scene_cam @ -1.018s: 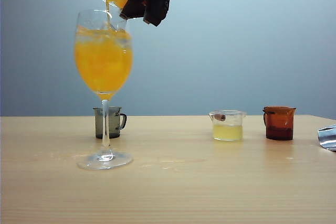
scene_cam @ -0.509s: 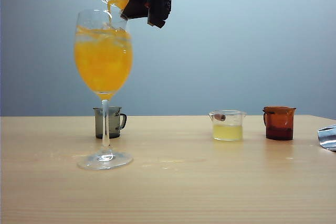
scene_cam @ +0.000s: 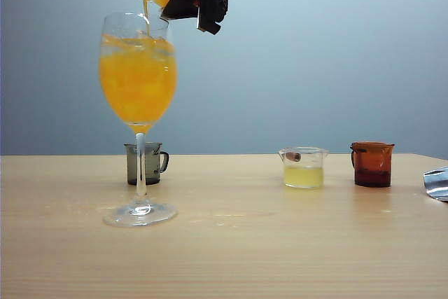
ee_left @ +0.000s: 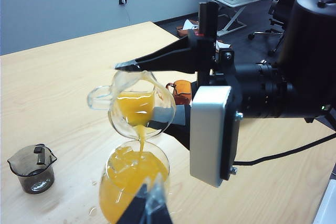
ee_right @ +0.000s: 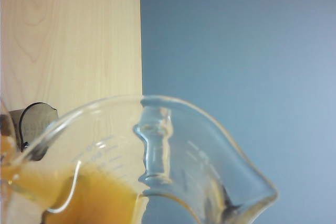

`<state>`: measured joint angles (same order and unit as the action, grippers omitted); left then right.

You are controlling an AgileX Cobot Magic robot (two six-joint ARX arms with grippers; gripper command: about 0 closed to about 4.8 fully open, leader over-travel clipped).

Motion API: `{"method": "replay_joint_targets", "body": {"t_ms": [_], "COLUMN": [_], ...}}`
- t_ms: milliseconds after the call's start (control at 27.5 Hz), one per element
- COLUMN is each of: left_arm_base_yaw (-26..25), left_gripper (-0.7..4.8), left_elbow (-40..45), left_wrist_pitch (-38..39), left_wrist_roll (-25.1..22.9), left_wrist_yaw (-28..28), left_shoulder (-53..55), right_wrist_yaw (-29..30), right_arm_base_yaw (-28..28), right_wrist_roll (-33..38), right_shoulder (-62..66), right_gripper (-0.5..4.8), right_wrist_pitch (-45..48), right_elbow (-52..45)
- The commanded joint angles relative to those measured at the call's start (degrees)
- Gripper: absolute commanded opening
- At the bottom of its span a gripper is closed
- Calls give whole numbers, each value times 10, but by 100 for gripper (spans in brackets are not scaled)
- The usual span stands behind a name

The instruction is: Pick up the second measuring cup from the left, pour the orange juice inside into the goblet, and finally put the measuring cup back in its original place.

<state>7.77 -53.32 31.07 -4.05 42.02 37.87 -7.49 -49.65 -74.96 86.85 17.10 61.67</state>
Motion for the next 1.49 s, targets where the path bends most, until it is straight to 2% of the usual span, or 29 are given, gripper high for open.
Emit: {"method": "replay_joint_targets", "body": {"t_ms": [36,618,1236,1490], "left_arm_base_yaw": [0,0,0,0], "left_gripper": [-6,-6,-6,-6], "left_elbow": [-2,-2,-2,-2], "left_wrist_pitch": [-2,-2,-2,-2], "left_wrist_roll": [0,-1,-2,-2], "left_wrist_yaw": [4,4,4,4], "left_shoulder": [-1,-1,-1,-1], "right_wrist_yaw": [1,7,17,17], "right_arm_base_yaw": [-1,-1,-1,-1], "right_wrist_roll": [-4,-63,-83,-122], "right_shoulder": [-4,-3,0,0], "right_gripper": [48,48,48,48], "right_wrist_pitch": [25,29,41,42], "right_elbow": [3,3,3,3]}}
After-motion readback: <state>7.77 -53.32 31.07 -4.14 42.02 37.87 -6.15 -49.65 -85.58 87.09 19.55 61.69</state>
